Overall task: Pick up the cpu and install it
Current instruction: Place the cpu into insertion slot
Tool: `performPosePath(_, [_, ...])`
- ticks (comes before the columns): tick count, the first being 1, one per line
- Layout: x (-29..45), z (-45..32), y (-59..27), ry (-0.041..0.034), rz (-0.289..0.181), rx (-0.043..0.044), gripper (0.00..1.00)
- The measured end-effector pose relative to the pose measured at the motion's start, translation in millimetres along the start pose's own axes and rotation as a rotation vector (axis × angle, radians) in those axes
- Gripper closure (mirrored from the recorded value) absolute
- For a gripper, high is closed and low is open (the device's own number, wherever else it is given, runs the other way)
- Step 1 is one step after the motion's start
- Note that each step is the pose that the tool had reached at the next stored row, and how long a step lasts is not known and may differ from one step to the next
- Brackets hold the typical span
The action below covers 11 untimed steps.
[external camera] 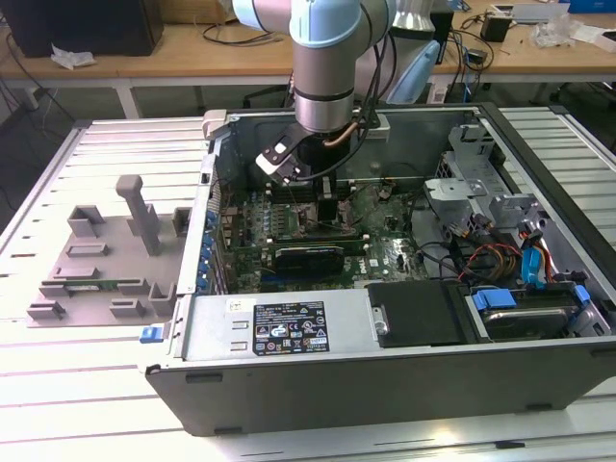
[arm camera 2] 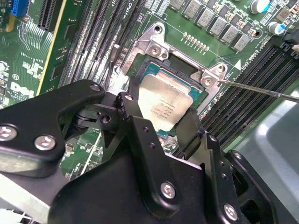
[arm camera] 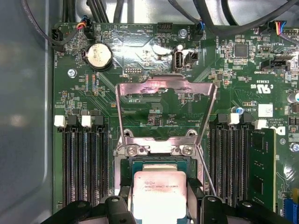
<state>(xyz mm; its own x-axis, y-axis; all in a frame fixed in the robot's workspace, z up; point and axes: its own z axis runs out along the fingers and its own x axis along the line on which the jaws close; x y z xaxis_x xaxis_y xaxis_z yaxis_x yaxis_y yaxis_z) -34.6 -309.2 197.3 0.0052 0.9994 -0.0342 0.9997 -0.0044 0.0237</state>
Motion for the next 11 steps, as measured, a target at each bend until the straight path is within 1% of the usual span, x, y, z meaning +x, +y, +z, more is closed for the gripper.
performPosePath(11, [0.1,2.1,-0.1,-0.0002,0.0,0.0001,0.45])
